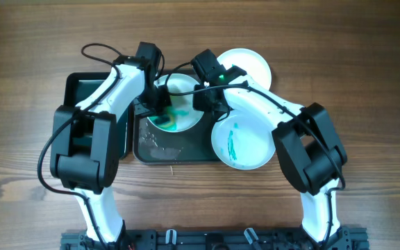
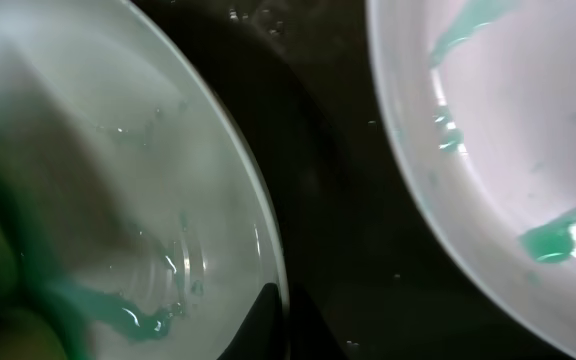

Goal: Clean dirty plates on tray and stack at the side
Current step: 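Scrub the left plate again with the sponge in the left gripper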

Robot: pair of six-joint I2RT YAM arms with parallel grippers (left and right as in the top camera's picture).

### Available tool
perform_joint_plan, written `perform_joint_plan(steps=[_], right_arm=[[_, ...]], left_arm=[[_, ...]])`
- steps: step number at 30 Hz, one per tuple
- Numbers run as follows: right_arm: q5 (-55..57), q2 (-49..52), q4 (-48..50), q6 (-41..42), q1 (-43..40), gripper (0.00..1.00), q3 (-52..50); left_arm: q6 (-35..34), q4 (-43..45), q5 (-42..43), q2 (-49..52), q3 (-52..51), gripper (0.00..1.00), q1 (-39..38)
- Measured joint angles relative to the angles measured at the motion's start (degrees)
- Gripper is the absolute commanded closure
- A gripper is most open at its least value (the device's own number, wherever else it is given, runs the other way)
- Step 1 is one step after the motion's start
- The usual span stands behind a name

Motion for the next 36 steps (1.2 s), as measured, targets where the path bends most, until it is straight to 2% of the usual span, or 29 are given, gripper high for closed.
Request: perform_joint_plan(steps=[7,13,16,20,23,27,29,31,36], right_arm=[[-2.2,0.0,3.3,0.0,0.5,0.96,-2.2],[-2.6,0.0,3.5,0.0,0.5,0.96,-2.5],[-2.6,0.0,3.4,0.0,0.5,0.96,-2.5],[-2.6,0.0,2.8,0.0,-0.2,0.95,-2.5],[-2.6,0.0,2.6,0.0,-0.5,0.96,-2.5],[-2.5,0.0,2.6,0.0,-0.5,0.96,-2.5],[-2.5,0.0,2.6,0.0,-0.5,0.96,-2.5],[-2.5,0.0,2.6,0.0,-0.5,0.96,-2.5],[-2.4,0.0,2.7,-0.2,-0.3,0.96,-2.5]], left_arm=[[-2.1,-0.6,-11.6,-0.1,0.7,0.96,-0.1],[-2.5,-0.4,-13.4,-0.1,0.8,0.96,-1.0],[-0.3,0.1,-10.4,-0.1,0.8,0.96,-0.8],[11.5,3.2,2.0,-0.1,0.8,0.96,0.4],[16.1,6.8,7.1,0.0,0.8,0.96,0.5],[12.7,7.5,1.7,0.0,1.1,0.96,0.4],[10.0,5.1,-4.8,0.0,2.6,0.96,0.3],[9.0,3.6,-7.6,0.0,3.6,0.96,0.3],[6.1,-1.4,-7.6,0.1,4.2,0.96,0.0]])
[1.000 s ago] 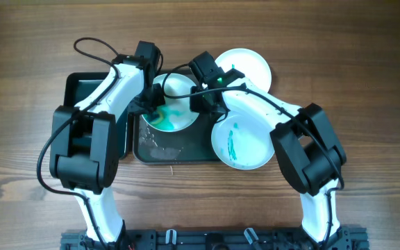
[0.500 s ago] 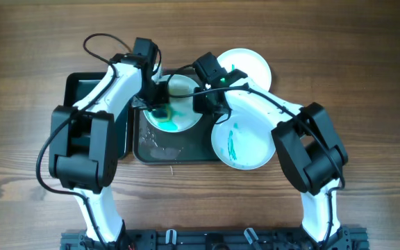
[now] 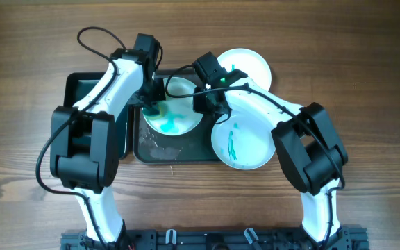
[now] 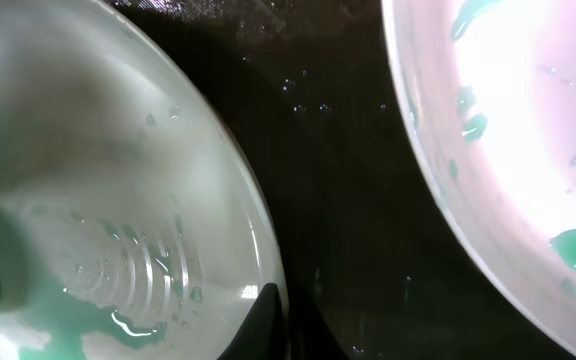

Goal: Clean dirty plates on tray and stack at the side
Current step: 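Scrub the left plate again with the sponge in the left gripper, then lift the cleaned plate with the right gripper and carry it right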

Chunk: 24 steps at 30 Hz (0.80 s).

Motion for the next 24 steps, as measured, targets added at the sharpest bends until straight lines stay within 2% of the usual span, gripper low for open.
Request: perform_joint_plan(steps=[8,12,16,20,24], right_arm=[[0.2,0.0,-0.5,-0.5,-0.2,0.96,0.0],[0.3,0.0,-0.8,-0.5,-0.3,0.96,0.0],[0.4,0.0,-0.9,-1.2,-0.3,0.96,0.0],[0.4,0.0,-0.8,-2.1,-0.3,0.96,0.0],[-0.2,0.0,-1.2,-5.2,-0.3,0.96,0.3]], left_arm=[[-1.2,5.2,13.4,0.0,-4.7,0.96,-1.8],[-1.9,7.5,15.6,0.0,-5.0,0.96,-1.7],[-4.0,3.9,13.6,0.2,-2.7,0.96,-1.4],[-5.4,-9.6,7.8,1.1,10.6,0.96,0.0],[-5.6,-14.3,6.6,1.1,23.2,0.96,3.2]])
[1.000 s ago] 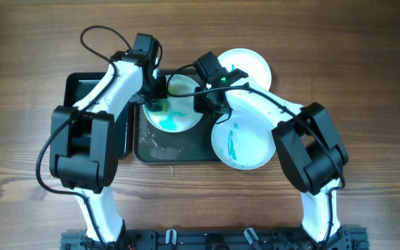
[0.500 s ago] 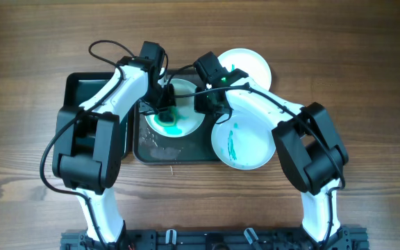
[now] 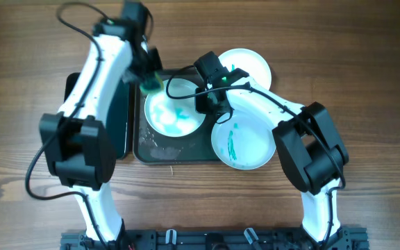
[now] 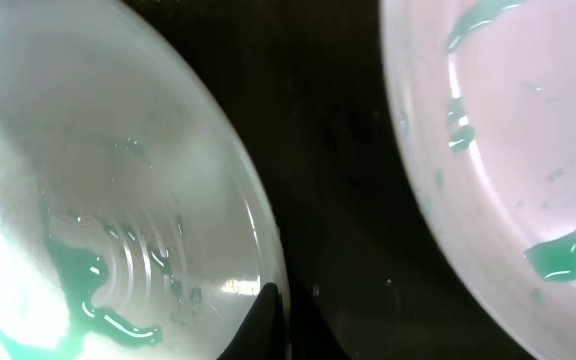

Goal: Clean dirty plates on tray and stack at the side
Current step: 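Lift the cleaned plate with the right gripper and carry it right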

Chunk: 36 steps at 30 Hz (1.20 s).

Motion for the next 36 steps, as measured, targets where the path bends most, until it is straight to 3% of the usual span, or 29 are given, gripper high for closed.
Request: perform_joint_plan(steps=[8,14,24,27,32,36], right_arm=[[5.5,-4.2,-5.4,-6.0,1.1,0.96,0.7],[28.6,-14.9,-10.3,-8.6,9.4,0.96,1.0],[73.5,-15.6,-14.0,-9.4,26.2,0.96,1.0],[82.4,-15.6,-13.8,-9.4,28.7,0.96,1.0],[88.0,-15.6,-13.4,-9.4,29.5,0.96,1.0],[79.8,-15.6,-13.0,-9.4,28.8,0.96,1.0]], left_arm=[[-0.2,-1.6,0.9,0.0,4.5,0.96,5.2],[-0.2,-1.6,1.5,0.0,4.5,0.96,5.3],[-0.2,-1.6,1.5,0.0,4.5,0.96,5.3],[-0.2,-1.6,1.5,0.0,4.5,0.96,5.3],[-0.2,-1.6,1.5,0.0,4.5,0.96,5.3],[-0.2,-1.6,1.5,0.0,4.5,0.96,5.3]])
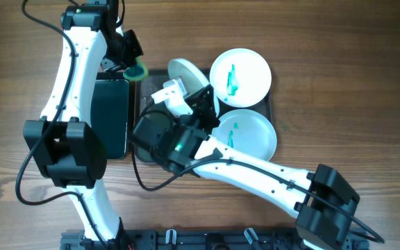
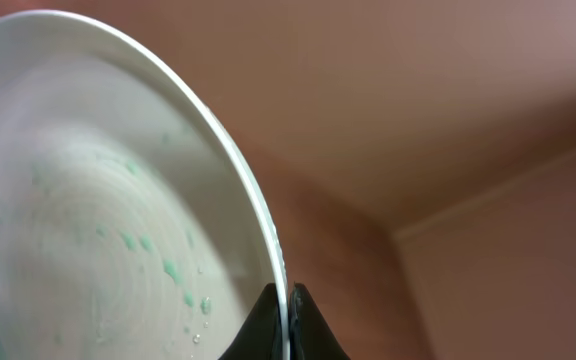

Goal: Clean dirty plates on tray and stack at the side
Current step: 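Lift the cleaned plate with the right gripper and carry it right, then set the plate down on the table right of the tray, release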

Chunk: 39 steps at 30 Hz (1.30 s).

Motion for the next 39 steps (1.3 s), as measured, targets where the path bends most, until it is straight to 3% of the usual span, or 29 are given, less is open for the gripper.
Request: perform_joint_plan(steps=[8,12,17,22,26,30,37,39], right_arm=[[-38.4,-3.7,-0.7,3.6,-14.4,0.96,0.0],[-57.2,-12.2,-1.2,4.7,-30.3,0.96,0.0],[-73.7,-18.1,-6.9,4.8,-57.1,0.96,0.2],[-78.1,-18.1,-4.8,4.1,-74.2,0.96,-5.9],[-78.7,-17.7,5.2,3.0,-84.0,0.96,-17.8],[-79.1,-17.5,14.6,2.1,-85.4,0.96,-26.9],[-79.4,-16.3,22.8,1.5,-84.3,0.96,-36.8],[-79.4,-13.3,24.7,1.1,-84.3,0.87,-37.3]], left_arm=[[0.0,-0.8,0.0,0.0,0.0,0.96,-0.2],[0.0,-0.9,0.0,0.0,0.0,0.96,-1.2],[0.0,-0.8,0.2,0.0,0.0,0.96,-2.2],[0.0,-0.9,0.2,0.0,0.0,0.96,-2.3],[0.0,-0.9,0.2,0.0,0.0,0.96,-2.3],[0.0,-0.8,0.2,0.0,0.0,0.96,-2.3],[0.0,-0.9,0.2,0.0,0.0,0.96,-2.3],[0.0,-0.9,0.2,0.0,0.0,0.96,-2.3]])
